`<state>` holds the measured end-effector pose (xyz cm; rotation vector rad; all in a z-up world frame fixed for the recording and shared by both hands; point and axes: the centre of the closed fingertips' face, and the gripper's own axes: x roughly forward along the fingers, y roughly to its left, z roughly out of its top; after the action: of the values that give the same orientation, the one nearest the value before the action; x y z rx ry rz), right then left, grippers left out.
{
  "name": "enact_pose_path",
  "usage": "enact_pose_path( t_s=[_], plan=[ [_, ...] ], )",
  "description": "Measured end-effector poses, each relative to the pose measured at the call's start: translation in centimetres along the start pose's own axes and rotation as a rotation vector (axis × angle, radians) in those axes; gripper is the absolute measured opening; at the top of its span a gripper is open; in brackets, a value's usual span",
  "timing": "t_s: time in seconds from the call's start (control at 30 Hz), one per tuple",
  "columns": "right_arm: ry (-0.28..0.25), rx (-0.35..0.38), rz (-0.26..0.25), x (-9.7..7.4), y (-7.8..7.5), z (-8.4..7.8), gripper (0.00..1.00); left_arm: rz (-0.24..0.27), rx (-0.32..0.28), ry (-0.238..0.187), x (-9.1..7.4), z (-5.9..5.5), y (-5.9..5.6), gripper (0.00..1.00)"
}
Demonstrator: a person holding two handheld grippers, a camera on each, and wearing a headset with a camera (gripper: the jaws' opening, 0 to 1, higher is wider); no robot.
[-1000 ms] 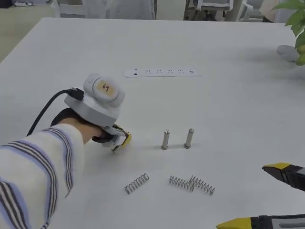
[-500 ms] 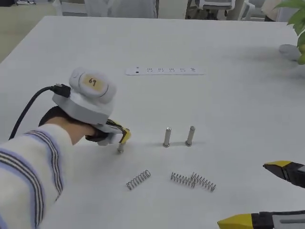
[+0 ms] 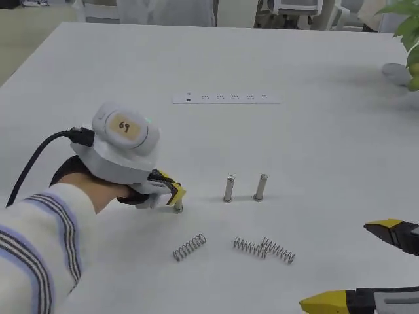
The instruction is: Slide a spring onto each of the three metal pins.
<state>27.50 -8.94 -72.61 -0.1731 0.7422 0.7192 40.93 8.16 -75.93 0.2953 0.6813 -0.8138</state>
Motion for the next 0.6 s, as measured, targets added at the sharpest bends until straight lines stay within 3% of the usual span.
enact_pose_path(
  t_s=[0.2, 0.33, 0.6],
  plan=[
    [0.015, 0.0, 0.002, 0.0, 0.1, -0.3, 0.97, 0.012, 0.032, -0.01, 0.7, 0.6, -0.3, 0.0],
    [0.016, 0.007, 0.012, 0.1, 0.3, -0.4, 0.97, 0.013, -0.01, -0.018, 1.1, 0.8, -0.2, 0.0],
    [0.02, 0.006, 0.016, 0.1, 0.3, -0.5, 0.97, 0.015, 0.003, -0.032, 1.6, 1.7, -0.5, 0.0]
  ],
)
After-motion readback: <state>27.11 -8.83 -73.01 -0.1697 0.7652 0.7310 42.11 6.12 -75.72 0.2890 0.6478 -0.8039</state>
